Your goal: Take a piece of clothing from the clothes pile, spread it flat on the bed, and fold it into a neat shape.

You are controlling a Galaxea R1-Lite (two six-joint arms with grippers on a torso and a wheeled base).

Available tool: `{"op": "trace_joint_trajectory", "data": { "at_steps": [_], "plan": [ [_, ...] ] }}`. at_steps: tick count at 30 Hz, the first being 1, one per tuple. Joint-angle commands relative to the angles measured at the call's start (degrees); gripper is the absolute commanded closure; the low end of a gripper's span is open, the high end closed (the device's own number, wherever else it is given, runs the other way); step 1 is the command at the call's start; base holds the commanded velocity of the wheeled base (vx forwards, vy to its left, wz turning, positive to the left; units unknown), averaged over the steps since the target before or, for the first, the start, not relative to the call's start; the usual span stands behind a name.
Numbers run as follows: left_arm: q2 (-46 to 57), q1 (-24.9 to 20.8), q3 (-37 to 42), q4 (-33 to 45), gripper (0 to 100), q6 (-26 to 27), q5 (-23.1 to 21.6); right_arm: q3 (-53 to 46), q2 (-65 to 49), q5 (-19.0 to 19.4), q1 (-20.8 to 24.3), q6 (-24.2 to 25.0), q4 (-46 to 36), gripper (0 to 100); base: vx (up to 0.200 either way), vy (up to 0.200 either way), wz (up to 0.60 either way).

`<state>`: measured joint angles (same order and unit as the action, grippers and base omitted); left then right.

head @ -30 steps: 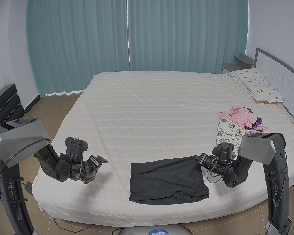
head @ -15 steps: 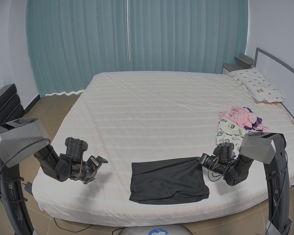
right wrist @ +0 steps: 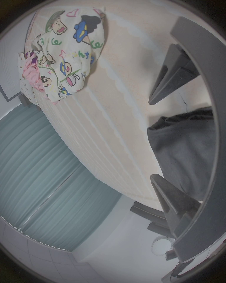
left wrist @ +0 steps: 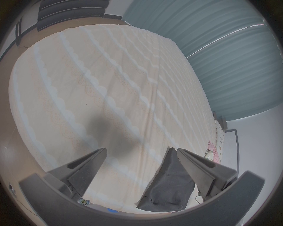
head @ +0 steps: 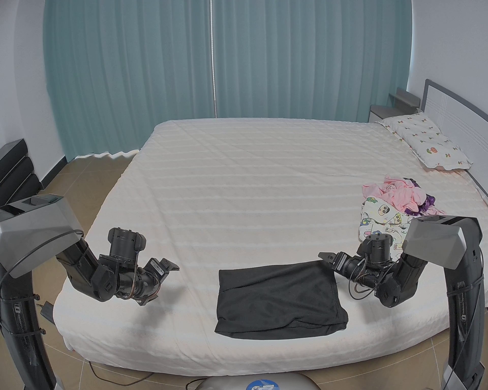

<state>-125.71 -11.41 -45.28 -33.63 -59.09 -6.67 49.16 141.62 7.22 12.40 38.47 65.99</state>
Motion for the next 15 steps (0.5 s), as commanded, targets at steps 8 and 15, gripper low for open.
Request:
{"op": "trace_joint_trajectory", "data": {
  "at_steps": [8, 15],
  "plan": [
    [0.0, 0.0, 0.1, 0.0, 0, -0.1, 0.0, -25.1, -8.1, 8.5, 3.4, -0.9, 9.8, 0, 0.000, 0.000, 0.00],
    [0.0, 0.0, 0.2, 0.0, 0, 0.1, 0.0, -30.4, -7.6, 13.4, 2.7, -3.3, 10.9, 0, 0.000, 0.000, 0.00]
  ]
}}
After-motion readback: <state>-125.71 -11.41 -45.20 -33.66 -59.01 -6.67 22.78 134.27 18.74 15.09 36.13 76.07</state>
